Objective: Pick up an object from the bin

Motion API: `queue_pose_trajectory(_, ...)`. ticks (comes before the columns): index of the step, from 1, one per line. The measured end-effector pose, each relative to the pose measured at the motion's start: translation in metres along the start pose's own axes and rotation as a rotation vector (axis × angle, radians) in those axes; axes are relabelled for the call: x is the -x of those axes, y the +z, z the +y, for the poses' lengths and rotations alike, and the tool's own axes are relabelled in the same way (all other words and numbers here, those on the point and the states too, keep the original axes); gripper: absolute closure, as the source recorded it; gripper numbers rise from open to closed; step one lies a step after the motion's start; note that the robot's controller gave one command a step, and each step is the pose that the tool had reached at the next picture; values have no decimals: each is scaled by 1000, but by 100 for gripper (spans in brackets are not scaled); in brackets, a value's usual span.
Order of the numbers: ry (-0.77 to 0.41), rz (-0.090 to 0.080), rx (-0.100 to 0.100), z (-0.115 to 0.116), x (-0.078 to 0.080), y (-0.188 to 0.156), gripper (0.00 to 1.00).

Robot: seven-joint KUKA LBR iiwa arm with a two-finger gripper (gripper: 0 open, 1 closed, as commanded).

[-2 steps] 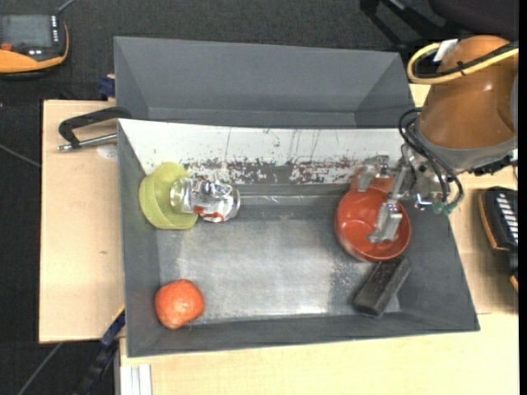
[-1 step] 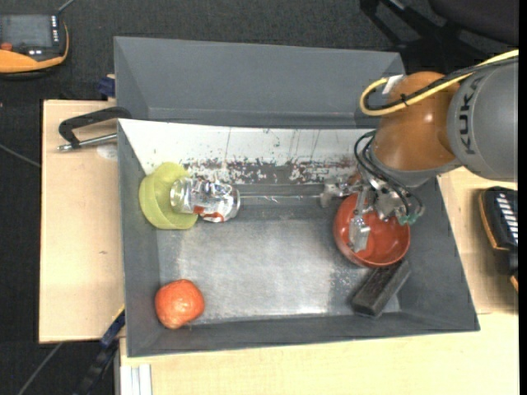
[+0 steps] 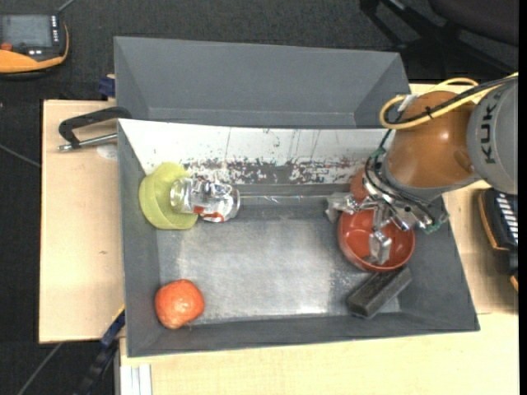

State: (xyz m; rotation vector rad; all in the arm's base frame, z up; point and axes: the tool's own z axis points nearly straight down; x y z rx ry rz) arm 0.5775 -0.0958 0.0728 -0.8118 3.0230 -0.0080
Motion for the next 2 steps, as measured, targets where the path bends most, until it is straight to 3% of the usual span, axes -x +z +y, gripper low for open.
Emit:
queue_pose_trajectory(1, 1, -4, -3, -1, 1, -2, 100)
queue_pose_trajectory(2, 5, -14, -10, -4, -25, -132, 100)
